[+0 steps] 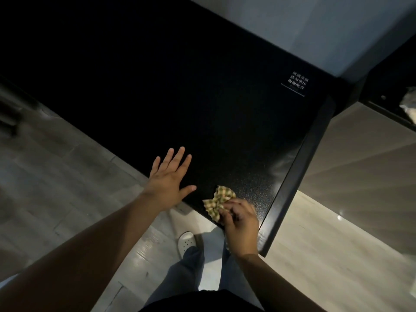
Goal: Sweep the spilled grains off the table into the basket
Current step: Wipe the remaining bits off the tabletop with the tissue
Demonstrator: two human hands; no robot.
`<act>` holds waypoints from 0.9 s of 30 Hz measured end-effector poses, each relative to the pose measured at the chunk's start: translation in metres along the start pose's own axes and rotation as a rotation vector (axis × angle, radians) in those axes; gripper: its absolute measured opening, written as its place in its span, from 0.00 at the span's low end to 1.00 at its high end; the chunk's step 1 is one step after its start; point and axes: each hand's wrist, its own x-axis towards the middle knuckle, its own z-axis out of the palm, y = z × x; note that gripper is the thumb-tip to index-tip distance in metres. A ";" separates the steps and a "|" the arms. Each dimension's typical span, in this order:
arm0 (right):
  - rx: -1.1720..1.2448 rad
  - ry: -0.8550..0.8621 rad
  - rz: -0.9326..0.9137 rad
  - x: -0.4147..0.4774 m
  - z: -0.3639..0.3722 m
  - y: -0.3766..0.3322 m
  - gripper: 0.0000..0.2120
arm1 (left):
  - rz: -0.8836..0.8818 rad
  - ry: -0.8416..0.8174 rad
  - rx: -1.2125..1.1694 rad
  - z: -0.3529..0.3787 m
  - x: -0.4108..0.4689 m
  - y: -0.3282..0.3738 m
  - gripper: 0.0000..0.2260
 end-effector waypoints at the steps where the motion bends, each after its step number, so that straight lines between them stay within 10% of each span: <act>1: 0.001 -0.030 0.003 -0.003 -0.001 0.001 0.09 | -0.001 0.003 -0.002 0.001 0.000 0.000 0.36; 7: 0.123 -0.184 0.077 0.019 -0.036 -0.017 0.10 | -0.014 0.021 -0.041 -0.005 -0.002 0.004 0.34; 15: 0.143 0.278 0.101 0.164 -0.107 -0.023 0.04 | -0.034 0.135 -0.159 -0.029 0.032 0.036 0.27; 27: 0.037 0.336 0.150 0.372 -0.156 0.014 0.11 | -0.198 0.146 -0.131 -0.055 0.130 0.081 0.36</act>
